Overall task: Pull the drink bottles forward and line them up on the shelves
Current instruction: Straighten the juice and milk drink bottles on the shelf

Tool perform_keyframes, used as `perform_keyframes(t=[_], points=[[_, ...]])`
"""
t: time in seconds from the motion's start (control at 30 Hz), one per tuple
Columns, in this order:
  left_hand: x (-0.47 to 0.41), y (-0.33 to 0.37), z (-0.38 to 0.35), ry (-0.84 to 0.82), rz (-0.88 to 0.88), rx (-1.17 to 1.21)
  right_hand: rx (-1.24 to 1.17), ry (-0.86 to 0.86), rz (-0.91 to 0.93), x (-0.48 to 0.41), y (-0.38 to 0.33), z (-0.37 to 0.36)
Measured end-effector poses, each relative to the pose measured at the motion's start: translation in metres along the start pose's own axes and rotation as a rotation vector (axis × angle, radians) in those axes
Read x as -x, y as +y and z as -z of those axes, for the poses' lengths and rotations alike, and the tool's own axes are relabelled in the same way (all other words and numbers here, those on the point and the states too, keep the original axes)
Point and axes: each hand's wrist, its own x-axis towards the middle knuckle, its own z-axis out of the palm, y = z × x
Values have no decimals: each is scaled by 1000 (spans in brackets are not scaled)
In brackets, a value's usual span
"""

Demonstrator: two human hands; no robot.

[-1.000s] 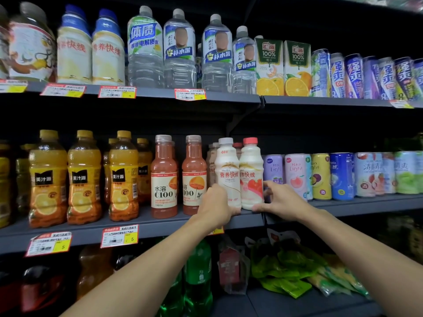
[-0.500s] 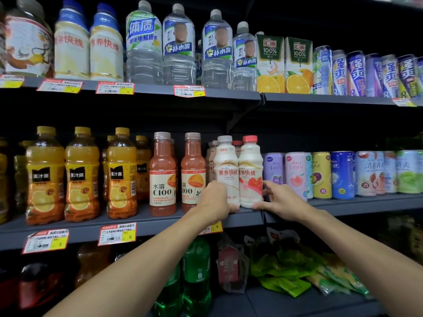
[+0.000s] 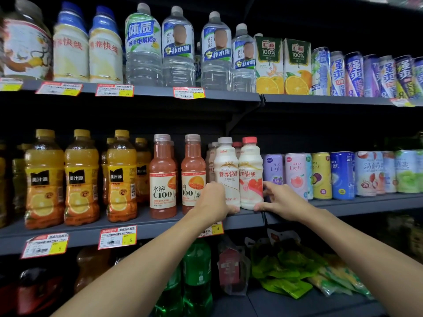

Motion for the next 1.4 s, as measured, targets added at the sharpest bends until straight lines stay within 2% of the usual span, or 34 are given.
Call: perform_keyframes(t=[0.53,0.8,1.03,1.23,1.4], points=[[9,-1,2,6,-59,-23,36,-42,10,3,-9,4],[8,-2,1,5,-42,30,-126,-89,-143,10,-20,10],[5,-3,-2,18,-57,12,-64,154,-239,12,-39,-6],[3,-5,-4,14,-56,41,-190,-17,-275,9,-29,2],[3,-5,-3,9,-63,35,-106,87,-257,11,-34,0]])
